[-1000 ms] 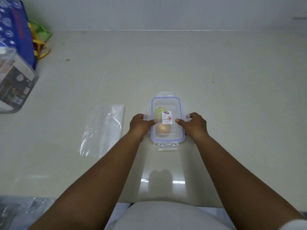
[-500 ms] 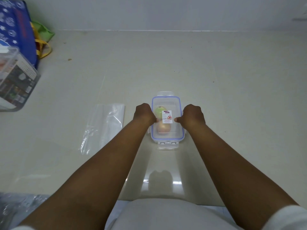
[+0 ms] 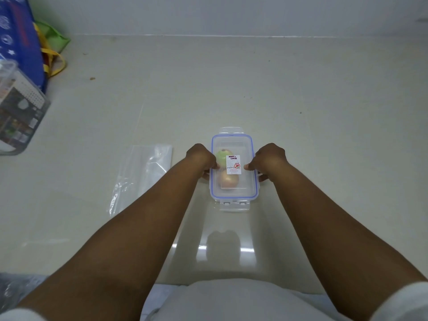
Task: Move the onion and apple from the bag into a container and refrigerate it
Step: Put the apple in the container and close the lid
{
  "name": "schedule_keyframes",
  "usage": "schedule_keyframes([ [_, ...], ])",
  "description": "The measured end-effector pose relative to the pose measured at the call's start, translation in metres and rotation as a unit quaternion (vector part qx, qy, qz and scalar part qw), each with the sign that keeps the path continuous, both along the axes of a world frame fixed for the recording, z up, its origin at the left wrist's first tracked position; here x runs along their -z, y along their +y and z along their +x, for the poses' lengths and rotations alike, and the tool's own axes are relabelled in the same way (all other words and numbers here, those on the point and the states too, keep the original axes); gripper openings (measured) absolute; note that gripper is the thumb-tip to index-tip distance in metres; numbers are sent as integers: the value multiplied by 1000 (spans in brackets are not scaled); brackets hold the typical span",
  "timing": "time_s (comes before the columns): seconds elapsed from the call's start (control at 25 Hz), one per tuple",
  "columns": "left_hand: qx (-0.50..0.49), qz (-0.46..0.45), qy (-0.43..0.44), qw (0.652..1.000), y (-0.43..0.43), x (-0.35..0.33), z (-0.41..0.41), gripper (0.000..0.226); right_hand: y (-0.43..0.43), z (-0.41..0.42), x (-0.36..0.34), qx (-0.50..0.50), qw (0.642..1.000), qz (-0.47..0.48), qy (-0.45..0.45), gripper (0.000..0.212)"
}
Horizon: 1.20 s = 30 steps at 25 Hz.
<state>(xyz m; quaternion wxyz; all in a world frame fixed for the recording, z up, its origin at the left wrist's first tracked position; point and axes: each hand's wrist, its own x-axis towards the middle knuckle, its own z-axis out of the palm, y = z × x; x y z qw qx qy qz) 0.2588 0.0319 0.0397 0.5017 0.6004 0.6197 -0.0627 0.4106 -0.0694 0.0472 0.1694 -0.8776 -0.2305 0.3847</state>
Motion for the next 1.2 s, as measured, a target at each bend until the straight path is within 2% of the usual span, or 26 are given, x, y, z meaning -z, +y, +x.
schedule_keyframes([
  [0.2,-42,-46,-47,997,3,4,-4,16,1,7,6,26,998,11,48,40],
  [0.52,-47,-33,-87,994,0,9,-11,15,-7,8,14,70,992,64,82,24],
  [0.64,-32,-7,-76,997,-2,9,-11,17,-12,7,11,64,994,68,52,27],
  [0.72,-22,10,-64,998,-5,8,-10,18,-13,2,7,-11,999,39,-26,32],
  [0.84,-4,29,-42,999,-10,7,-11,21,-12,-11,1,-103,987,-2,-127,38],
  [0.92,1,35,-30,999,-12,9,-13,25,-12,-14,1,-104,987,-10,-126,37],
  [1.04,-7,31,-38,999,-14,12,-14,22,-13,-12,2,-52,995,-18,-85,32],
  [1.2,-18,28,-55,998,-13,14,-16,22,-14,-12,9,-14,997,-14,-73,30],
])
